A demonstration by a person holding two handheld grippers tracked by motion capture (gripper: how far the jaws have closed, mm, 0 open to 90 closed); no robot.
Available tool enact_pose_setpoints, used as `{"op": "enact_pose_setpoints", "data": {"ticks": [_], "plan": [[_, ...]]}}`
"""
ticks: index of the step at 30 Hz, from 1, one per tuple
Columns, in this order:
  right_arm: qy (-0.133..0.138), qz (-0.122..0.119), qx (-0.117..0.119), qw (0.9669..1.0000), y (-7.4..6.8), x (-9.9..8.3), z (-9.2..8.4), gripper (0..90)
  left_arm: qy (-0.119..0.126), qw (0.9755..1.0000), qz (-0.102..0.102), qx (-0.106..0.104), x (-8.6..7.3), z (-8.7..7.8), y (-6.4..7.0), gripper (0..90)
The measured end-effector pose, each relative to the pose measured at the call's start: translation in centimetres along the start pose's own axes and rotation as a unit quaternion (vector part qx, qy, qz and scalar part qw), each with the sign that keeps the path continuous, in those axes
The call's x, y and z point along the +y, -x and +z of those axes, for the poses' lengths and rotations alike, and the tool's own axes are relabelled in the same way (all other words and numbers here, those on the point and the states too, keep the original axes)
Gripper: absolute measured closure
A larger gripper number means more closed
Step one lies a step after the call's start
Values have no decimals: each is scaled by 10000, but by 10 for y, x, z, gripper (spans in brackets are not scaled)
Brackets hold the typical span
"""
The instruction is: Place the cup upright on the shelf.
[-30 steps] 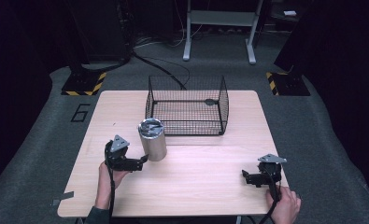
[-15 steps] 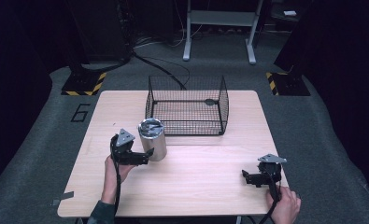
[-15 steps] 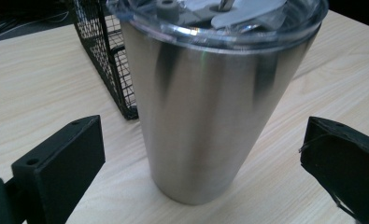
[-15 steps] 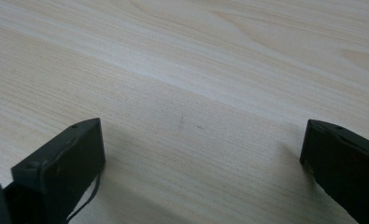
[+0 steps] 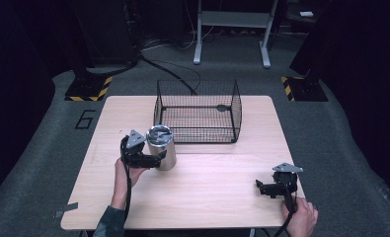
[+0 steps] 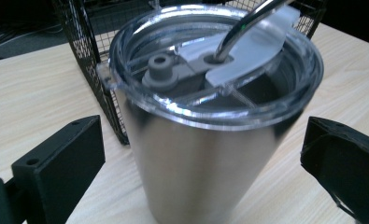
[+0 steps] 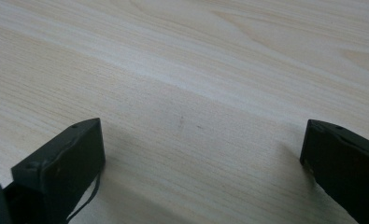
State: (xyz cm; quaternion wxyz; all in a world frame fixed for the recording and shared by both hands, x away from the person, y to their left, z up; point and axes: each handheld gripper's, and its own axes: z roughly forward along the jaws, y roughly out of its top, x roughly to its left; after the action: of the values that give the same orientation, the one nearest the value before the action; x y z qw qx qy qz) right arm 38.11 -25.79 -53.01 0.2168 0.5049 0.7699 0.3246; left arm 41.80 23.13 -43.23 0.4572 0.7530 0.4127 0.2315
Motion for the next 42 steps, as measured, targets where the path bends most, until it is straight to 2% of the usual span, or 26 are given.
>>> {"op": "enact_pose_setpoints", "data": {"ticks": [4, 12, 19, 28, 31, 33, 34, 36, 42], "plan": [[1, -3, 0, 10000, 0, 0, 0, 0, 74, 9999, -45, 77, 4, 5, 1, 0], [0, -4, 0, 10000, 0, 0, 0, 0, 133, 9999, -4, 109, 9, 15, 6, 0], [-1, -3, 0, 10000, 0, 0, 0, 0, 367, 9988, -104, 296, 10, 21, 10, 0], [1, -2, 0, 10000, 0, 0, 0, 0, 340, 9986, -116, 398, 10, 28, 12, 0], [0, -4, 0, 10000, 0, 0, 0, 0, 406, 9974, -142, 580, 8, 32, 15, 0], [0, -3, 0, 10000, 0, 0, 0, 0, 465, 9969, -211, 594, 7, 33, 16, 0], [0, -3, 0, 10000, 0, 0, 0, 0, 388, 9974, -159, 592, 6, 34, 16, 0], [0, -2, 0, 10000, 0, 0, 0, 0, 457, 9964, -181, 685, 5, 38, 18, 4], [-1, -4, 0, 10000, 0, 0, 0, 0, 519, 9956, -202, 747, 5, 38, 18, 33]]}}
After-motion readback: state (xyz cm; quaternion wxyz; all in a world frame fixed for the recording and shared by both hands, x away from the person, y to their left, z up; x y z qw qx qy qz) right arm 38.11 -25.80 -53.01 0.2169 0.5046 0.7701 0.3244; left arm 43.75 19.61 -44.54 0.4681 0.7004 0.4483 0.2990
